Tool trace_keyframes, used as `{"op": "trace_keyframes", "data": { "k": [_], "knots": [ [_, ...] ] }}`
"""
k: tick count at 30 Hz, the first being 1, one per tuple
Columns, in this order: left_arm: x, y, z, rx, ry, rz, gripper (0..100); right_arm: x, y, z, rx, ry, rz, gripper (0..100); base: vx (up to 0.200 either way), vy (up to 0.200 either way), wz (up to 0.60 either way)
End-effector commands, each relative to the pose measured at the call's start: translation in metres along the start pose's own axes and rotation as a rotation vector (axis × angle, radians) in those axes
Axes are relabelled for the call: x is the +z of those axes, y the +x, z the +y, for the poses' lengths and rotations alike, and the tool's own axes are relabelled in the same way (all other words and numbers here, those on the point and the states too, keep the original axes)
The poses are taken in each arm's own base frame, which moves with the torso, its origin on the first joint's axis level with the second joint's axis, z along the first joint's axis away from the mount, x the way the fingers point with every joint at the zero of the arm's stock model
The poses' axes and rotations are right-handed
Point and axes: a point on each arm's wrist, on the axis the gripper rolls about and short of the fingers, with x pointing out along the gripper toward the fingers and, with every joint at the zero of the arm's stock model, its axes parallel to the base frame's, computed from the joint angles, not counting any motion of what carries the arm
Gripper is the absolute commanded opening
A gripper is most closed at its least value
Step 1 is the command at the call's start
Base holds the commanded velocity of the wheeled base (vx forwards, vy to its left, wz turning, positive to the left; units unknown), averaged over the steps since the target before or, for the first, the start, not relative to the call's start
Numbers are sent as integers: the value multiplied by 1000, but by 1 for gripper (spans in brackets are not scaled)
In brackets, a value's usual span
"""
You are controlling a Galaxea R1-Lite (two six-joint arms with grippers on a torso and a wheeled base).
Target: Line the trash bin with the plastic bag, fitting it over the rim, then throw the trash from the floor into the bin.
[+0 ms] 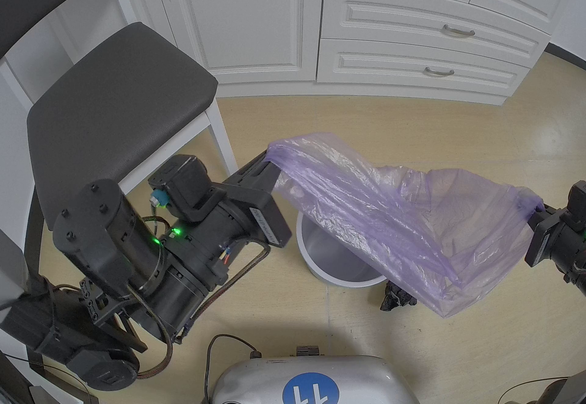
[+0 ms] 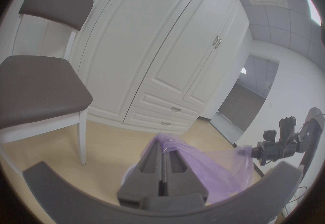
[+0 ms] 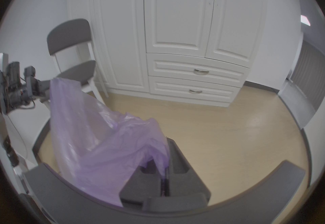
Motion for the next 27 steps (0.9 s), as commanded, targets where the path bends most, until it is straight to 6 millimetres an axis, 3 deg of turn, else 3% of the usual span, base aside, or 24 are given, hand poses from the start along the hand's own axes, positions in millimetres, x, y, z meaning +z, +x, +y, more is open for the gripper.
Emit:
{"op": "trace_keyframes", "data": {
  "k": [1, 9, 27],
  "knots": [
    [-11, 4, -19, -37, -27, -21, 0, -2, 7, 25, 127, 59, 0, 0, 0, 0, 0],
    [-16, -3, -36, -87, -45, 2, 0, -5, 11, 48, 235, 151, 11, 0, 0, 0, 0],
    [-22, -13, -39, -97, -32, 42, 0, -9, 12, 57, 271, 183, 41, 0, 0, 0, 0]
  ]
}}
